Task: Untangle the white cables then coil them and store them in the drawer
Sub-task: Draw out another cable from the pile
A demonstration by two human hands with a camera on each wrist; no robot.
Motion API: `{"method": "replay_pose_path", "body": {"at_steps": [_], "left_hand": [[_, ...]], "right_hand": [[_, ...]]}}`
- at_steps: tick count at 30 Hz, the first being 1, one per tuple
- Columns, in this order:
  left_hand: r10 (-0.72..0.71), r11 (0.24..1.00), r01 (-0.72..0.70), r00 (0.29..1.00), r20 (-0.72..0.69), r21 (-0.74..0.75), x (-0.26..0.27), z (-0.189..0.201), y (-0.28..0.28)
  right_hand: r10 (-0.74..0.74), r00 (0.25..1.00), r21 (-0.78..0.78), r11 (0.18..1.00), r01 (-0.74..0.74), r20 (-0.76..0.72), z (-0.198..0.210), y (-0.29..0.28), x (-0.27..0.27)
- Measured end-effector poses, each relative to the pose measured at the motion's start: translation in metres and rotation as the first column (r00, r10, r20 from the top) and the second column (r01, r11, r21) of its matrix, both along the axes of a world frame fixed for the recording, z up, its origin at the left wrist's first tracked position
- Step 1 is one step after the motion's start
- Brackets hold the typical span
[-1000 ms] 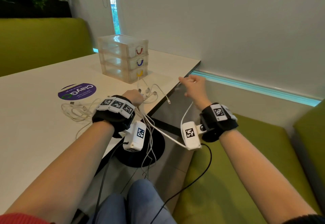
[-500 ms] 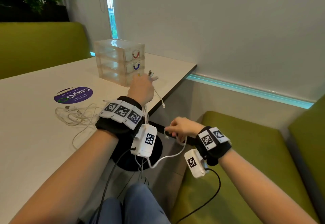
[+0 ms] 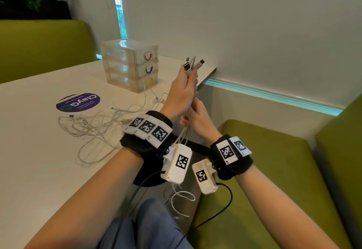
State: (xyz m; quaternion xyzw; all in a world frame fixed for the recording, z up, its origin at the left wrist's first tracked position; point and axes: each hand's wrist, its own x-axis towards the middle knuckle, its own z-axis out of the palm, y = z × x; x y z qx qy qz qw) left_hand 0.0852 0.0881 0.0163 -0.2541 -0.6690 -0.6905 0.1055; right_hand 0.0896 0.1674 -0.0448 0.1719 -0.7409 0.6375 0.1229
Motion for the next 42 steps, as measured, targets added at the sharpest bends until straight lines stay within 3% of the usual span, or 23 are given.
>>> {"method": "replay_pose_path", "body": {"at_steps": [4,8,11,15,19,21,25,29,33,37,39,42], "left_hand": [[0.015,1.000,-0.015,0.999,-0.046,-0.012,0.001,-0.003,-0.002],[0.153,0.981,-0.147,0.987,-0.044,0.124,-0.001,0.009,-0.008],[0.179,0.964,-0.173,0.984,-0.011,0.204,-0.003,0.014,-0.013],[0.170,0.978,-0.161,0.984,-0.062,0.130,-0.004,0.008,-0.015],[0.048,0.999,-0.047,0.998,-0.049,0.024,-0.002,-0.007,-0.004],[0.086,0.996,-0.086,0.995,-0.058,-0.009,-0.002,-0.010,0.000],[0.121,0.993,-0.121,0.993,-0.010,-0.004,-0.007,-0.009,-0.003],[0.165,0.980,-0.165,0.986,-0.008,-0.110,-0.012,-0.014,-0.010],[0.194,0.926,-0.133,0.970,0.143,-0.353,-0.030,-0.007,-0.026],[0.254,0.879,-0.074,0.909,0.331,-0.471,-0.046,-0.014,-0.039],[0.303,0.843,-0.125,0.914,0.270,-0.523,-0.053,-0.023,-0.046],[0.362,0.727,-0.190,0.923,0.133,-0.660,-0.059,-0.034,-0.054]], "right_hand": [[-0.035,0.998,-0.068,0.997,0.032,-0.052,-0.007,-0.006,0.005],[0.013,0.996,-0.016,1.000,-0.014,-0.091,-0.032,-0.018,0.017],[0.037,0.997,0.103,0.994,-0.030,-0.073,-0.050,-0.013,0.022],[0.042,0.999,0.162,0.986,-0.036,-0.029,-0.038,0.005,0.019],[-0.077,0.987,0.028,0.996,0.081,-0.144,-0.007,0.014,0.008],[-0.036,0.993,0.001,0.999,0.036,-0.116,-0.001,0.007,0.011],[-0.014,0.997,0.107,0.994,0.022,-0.079,-0.016,-0.005,0.018],[0.034,0.999,0.056,0.998,-0.035,0.023,-0.014,0.004,0.007],[-0.289,0.954,0.292,0.922,0.254,0.082,-0.017,0.016,-0.035],[-0.413,0.902,0.577,0.771,0.271,0.128,-0.020,0.011,-0.071],[-0.419,0.883,0.610,0.763,0.214,0.214,-0.027,0.004,-0.085],[-0.402,0.863,0.536,0.822,0.194,0.305,-0.041,-0.005,-0.098]]}}
